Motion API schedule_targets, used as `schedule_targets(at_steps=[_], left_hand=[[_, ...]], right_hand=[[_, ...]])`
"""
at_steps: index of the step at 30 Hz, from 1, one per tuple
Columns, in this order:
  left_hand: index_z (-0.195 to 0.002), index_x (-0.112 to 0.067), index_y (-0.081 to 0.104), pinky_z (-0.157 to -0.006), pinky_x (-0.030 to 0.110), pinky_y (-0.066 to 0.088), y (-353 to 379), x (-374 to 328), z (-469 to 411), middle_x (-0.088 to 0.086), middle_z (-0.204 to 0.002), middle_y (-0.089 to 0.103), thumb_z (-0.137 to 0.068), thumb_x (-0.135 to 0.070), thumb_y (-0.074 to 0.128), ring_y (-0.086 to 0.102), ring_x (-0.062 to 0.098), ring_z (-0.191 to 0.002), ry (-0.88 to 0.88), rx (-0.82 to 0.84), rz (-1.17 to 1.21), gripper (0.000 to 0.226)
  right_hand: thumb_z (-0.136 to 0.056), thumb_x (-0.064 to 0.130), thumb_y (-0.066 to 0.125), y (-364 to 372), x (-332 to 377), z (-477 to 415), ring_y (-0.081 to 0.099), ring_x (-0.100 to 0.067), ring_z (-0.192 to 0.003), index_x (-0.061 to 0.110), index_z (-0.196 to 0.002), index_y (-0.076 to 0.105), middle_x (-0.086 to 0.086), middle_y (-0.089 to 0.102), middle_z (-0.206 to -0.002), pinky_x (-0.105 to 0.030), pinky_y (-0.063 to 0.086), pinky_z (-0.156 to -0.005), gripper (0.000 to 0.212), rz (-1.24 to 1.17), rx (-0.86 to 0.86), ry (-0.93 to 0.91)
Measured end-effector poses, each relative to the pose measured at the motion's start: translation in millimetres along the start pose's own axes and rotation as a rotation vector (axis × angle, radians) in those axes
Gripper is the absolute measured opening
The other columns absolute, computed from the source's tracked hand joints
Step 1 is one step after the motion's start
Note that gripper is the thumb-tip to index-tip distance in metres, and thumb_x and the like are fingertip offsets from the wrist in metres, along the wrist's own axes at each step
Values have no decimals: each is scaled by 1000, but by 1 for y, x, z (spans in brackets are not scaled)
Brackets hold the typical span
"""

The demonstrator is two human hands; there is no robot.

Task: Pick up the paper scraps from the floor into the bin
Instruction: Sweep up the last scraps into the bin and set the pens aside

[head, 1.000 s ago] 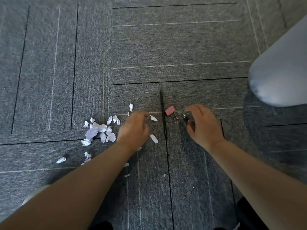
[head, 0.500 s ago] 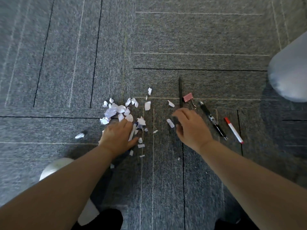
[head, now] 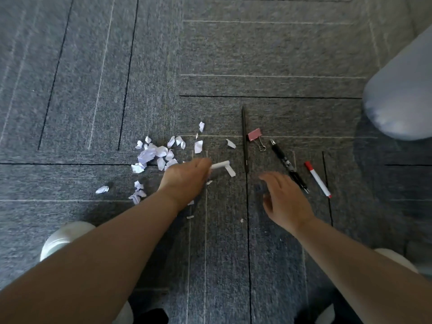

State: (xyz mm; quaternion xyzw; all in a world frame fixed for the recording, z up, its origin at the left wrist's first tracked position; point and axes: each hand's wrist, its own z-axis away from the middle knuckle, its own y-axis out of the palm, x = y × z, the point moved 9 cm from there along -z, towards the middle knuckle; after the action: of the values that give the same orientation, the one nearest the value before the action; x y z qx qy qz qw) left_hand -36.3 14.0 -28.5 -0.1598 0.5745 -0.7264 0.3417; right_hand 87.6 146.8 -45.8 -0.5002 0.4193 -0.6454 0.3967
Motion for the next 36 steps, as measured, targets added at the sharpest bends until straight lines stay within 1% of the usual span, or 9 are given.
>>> schedule_targets(at_steps=[4,6,9,15,20,23,27,31,36], left_hand=[[-130,-19,41,-69,37,41,-11,-58,-44,8,-115,50,-97,-22,40,53,30,-100,237,-16,111,33],[-142,-24,25,-91,40,38,-8,-75,-57,8,-129,43,-97,-27,40,41,28,-117,278,16,63,48],[-147,-24,3,-111,43,20,-1,-60,-56,7,-148,25,-95,-37,39,22,27,-136,169,29,7,64],[-146,-24,-7,-112,52,-6,40,26,-12,5,-155,-15,-93,-54,26,-17,23,-141,-23,176,-134,69],[-146,-26,1,-111,54,-6,51,75,25,4,-156,-8,-75,-74,-5,-15,22,-140,-82,157,-123,86],[-143,-26,-1,-105,57,-10,49,85,36,2,-153,-6,-72,-77,-14,-15,22,-138,-71,128,-106,89],[-137,-28,-20,-102,58,-16,45,112,31,2,-145,-29,-71,-79,-8,-30,29,-134,-151,120,-91,84],[-145,-21,-13,-110,45,-10,41,136,25,6,-154,-20,-85,-66,23,-20,24,-139,-218,162,51,83],[-146,-17,13,-111,37,7,41,120,45,10,-155,10,-89,-59,29,4,22,-142,-48,133,87,73]], right_hand=[[-67,3,74,-10,-24,2,60,-37,-92,-1,-115,56,-20,61,-109,-44,54,-74,51,19,-4,39],[-67,2,73,-15,-34,4,60,-37,-90,0,-113,57,-20,61,-108,-45,54,-71,49,15,-17,56],[-63,2,75,-19,-38,5,61,-37,-88,0,-111,58,-19,61,-106,-44,54,-71,50,14,-24,57],[-67,6,74,-8,-19,-1,59,-36,-89,1,-109,57,-18,60,-102,-44,54,-72,46,41,18,18],[-78,18,69,15,29,-12,52,-38,-115,0,-126,48,-21,52,-128,-41,49,-88,56,2,83,-70],[-93,33,49,35,57,-26,11,-25,-142,7,-146,15,-11,9,-155,-31,29,-104,68,-127,175,-26],[-96,42,35,41,65,-68,-18,-18,-140,10,-146,-8,-6,-19,-154,-29,6,-112,74,-120,161,109],[-96,45,35,45,58,-104,-19,-24,-140,6,-145,-8,-13,-18,-153,-36,-4,-116,76,-89,132,274],[-93,38,25,61,133,-90,10,-25,-141,3,-145,18,-15,17,-153,-44,25,-112,63,-197,221,-159]])
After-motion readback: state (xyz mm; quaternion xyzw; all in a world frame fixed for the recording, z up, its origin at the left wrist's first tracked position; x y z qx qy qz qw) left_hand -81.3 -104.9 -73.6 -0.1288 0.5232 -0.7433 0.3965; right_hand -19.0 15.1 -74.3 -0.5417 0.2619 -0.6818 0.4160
